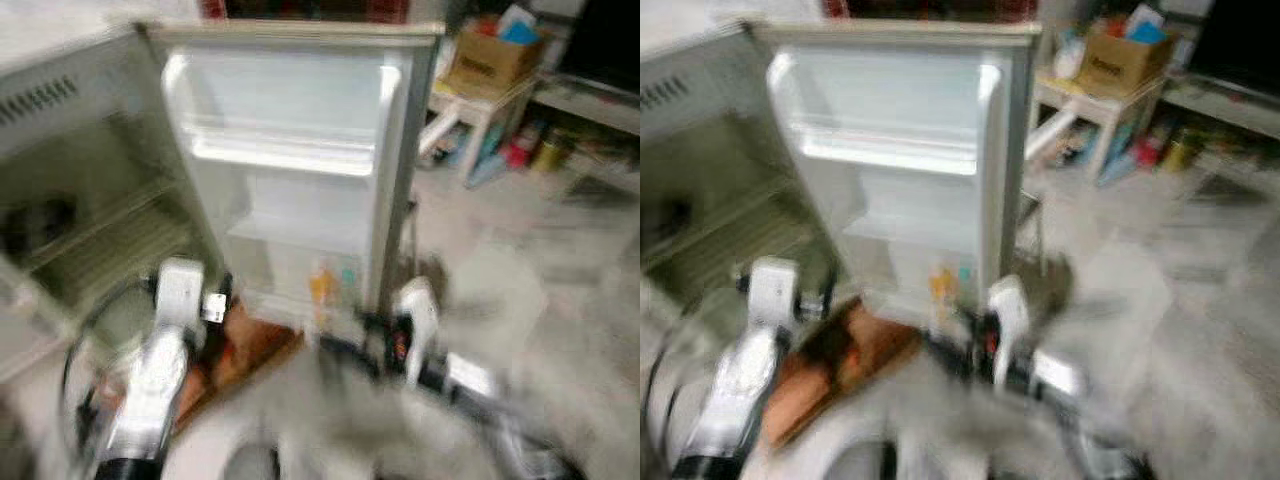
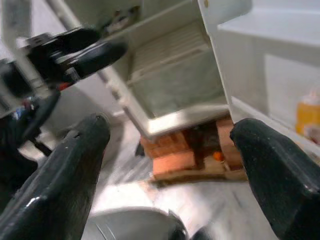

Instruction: Restocking fridge

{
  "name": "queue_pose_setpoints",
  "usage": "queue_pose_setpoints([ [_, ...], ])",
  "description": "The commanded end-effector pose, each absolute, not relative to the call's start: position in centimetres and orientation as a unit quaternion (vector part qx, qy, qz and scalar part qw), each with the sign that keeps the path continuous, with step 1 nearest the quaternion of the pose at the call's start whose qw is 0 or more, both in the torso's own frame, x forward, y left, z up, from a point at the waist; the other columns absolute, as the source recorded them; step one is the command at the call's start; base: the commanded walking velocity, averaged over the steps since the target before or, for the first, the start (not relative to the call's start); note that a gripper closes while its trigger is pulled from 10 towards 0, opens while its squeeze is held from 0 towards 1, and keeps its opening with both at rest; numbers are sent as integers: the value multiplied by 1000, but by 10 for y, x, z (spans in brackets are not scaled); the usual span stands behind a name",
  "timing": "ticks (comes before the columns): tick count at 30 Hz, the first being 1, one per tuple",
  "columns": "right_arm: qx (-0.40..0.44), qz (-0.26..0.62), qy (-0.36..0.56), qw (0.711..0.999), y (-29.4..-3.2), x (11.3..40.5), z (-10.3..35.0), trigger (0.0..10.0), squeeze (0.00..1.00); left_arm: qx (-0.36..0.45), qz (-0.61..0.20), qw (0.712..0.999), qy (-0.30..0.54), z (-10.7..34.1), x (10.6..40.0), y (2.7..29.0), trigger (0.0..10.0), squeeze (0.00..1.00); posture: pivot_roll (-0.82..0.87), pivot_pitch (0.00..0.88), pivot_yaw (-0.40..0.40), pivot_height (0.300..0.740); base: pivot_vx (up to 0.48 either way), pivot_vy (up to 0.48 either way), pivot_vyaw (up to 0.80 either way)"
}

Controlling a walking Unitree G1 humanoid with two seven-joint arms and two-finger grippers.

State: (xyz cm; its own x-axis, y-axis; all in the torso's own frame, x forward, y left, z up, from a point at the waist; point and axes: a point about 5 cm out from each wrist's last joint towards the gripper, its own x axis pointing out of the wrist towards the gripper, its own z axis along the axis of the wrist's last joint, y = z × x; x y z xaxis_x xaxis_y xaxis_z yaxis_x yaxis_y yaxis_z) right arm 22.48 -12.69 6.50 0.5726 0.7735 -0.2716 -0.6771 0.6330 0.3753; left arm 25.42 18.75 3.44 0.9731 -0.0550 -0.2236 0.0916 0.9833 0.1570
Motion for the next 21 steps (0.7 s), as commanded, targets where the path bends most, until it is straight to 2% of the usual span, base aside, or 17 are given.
queue_pose_setpoints([
  [1, 103, 405, 192, 888, -131, 232, 70, 10000, 0, 98, -35, 990, 92, 45, 264, 188, 10000, 0, -17, 0, 69, 740, 0, -480, 0],
  [7, 75, 293, 129, 945, -144, 259, 82, 10000, 0, 96, -46, 991, 86, 46, 264, 187, 10000, 0, -16, 0, 70, 740, 0, -469, 0],
  [9, 69, 274, 119, 952, -146, 262, 83, 10000, 0, 92, -42, 991, 86, 45, 263, 187, 10000, 0, -15, 0, 69, 740, 0, -418, 0],
  [10, 57, 231, 100, 966, -149, 268, 86, 10000, 0, 81, -38, 993, 83, 46, 264, 189, 10000, 0, -12, 0, 68, 740, 0, 0, 0],
  [17, 63, 195, 58, 977, -151, 271, 93, 10000, 0, 92, -31, 992, 81, 47, 264, 194, 10000, 0, -10, 0, 67, 740, 0, 0, 0],
  [21, 58, 176, 24, 982, -150, 273, 101, 10000, 0, 92, -28, 993, 74, 48, 265, 195, 10000, 0, -14, 0, 67, 740, 202, 0, 544],
])
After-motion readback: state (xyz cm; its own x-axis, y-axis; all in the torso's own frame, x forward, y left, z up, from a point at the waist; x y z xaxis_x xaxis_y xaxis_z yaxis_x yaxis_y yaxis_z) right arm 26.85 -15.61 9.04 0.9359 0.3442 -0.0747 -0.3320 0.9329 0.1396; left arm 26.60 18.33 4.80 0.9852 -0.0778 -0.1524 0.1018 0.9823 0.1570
